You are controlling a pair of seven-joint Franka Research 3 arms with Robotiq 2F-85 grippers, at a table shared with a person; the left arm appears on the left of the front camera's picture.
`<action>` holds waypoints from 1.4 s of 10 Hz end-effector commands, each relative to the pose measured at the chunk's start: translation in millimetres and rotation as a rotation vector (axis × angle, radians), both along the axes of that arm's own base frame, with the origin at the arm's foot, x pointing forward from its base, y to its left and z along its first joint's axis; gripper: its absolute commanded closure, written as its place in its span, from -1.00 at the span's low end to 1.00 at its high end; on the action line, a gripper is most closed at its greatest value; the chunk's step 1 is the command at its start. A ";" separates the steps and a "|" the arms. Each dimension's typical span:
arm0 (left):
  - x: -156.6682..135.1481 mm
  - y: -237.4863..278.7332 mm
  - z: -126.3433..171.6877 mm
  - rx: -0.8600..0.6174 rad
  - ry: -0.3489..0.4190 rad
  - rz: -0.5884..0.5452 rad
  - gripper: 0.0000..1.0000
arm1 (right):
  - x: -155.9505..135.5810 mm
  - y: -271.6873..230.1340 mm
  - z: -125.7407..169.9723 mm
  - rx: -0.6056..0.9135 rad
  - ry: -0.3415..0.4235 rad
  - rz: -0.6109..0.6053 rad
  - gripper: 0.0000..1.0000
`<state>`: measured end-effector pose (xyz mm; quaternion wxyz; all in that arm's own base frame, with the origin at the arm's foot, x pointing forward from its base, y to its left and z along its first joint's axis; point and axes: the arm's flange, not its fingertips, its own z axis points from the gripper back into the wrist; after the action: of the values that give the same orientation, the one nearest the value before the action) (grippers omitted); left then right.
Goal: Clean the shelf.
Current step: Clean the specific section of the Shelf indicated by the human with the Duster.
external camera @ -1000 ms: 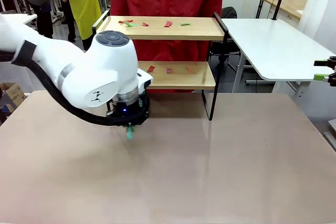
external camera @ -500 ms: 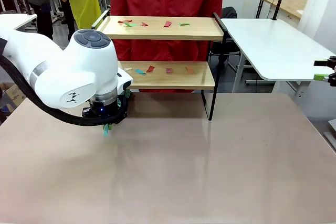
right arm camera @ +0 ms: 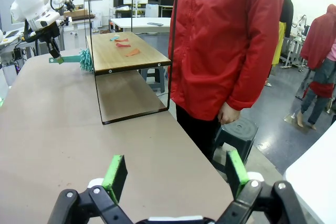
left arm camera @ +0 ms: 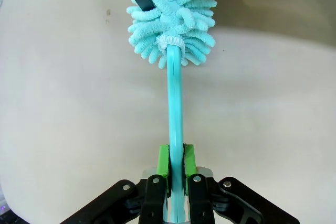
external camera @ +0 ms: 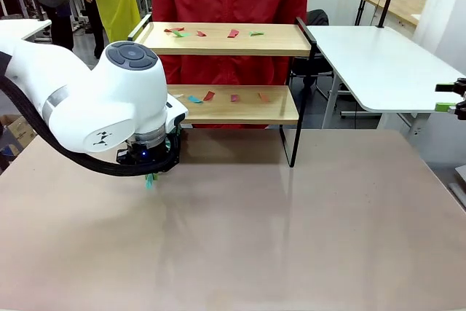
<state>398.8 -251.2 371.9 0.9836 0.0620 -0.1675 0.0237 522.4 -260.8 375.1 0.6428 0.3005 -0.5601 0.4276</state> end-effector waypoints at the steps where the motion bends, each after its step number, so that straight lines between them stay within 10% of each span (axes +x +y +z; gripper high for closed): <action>1: -0.2 0.1 0.8 -0.001 -0.002 0.001 0.74 | -0.4 2.4 2.8 -0.002 -0.003 0.002 -1.00; 10: -27.3 45.2 44.1 -0.256 -0.057 -0.502 0.74 | -0.4 2.4 2.8 -0.002 -0.003 0.002 -1.00; 14: -14.4 87.7 51.6 -0.408 0.101 -0.857 0.74 | -0.4 2.4 2.8 -0.002 -0.003 0.002 -1.00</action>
<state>373.4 -189.3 422.2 0.9141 -0.1950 -0.1521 -0.3214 522.3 -261.0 375.1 0.6428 0.3005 -0.5601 0.4276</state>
